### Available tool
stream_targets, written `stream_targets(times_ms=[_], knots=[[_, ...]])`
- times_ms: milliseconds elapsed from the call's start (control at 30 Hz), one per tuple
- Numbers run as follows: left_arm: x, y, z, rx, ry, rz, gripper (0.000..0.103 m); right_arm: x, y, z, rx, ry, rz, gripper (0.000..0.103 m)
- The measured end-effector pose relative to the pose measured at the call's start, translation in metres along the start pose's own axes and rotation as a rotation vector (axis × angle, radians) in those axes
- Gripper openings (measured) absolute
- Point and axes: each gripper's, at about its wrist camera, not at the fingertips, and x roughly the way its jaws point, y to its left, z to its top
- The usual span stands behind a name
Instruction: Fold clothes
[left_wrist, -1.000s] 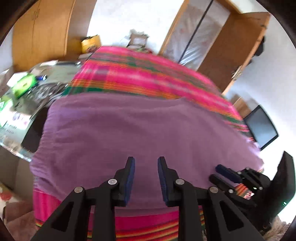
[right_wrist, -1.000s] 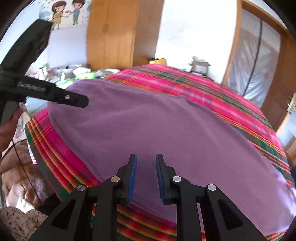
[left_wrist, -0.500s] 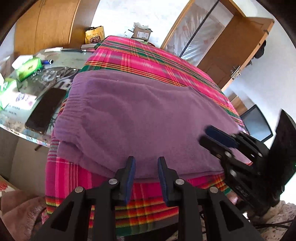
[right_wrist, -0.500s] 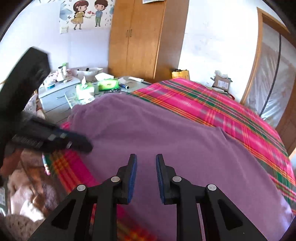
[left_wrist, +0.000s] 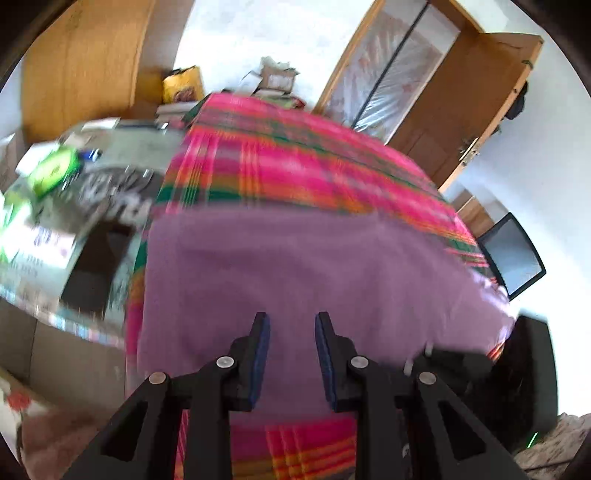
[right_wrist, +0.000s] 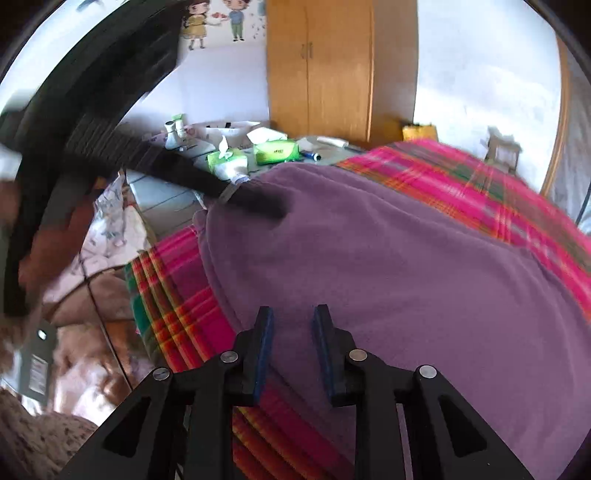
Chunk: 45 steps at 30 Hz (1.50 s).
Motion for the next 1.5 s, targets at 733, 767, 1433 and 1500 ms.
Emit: stream_targets(times_ms=[733,767,1433,1500], knots=[[0.102,0.032,0.088,-0.057,0.231,0.052,0.009,0.001,-0.02,0.005,0.068,-0.002,0.1,0.026],[0.103,0.036,0.089,-0.07,0.23,0.048,0.007,-0.001,-0.018,0.005,0.069,-0.002,0.101,0.026],[0.035,0.04,0.055,-0.061,0.121,0.14,0.014,-0.003,-0.01,0.002,0.041,-0.02,0.062,0.026],[0.036,0.042,0.049,-0.049,0.141,0.158,0.017,-0.003,-0.01,0.002,0.039,-0.02,0.06,0.026]])
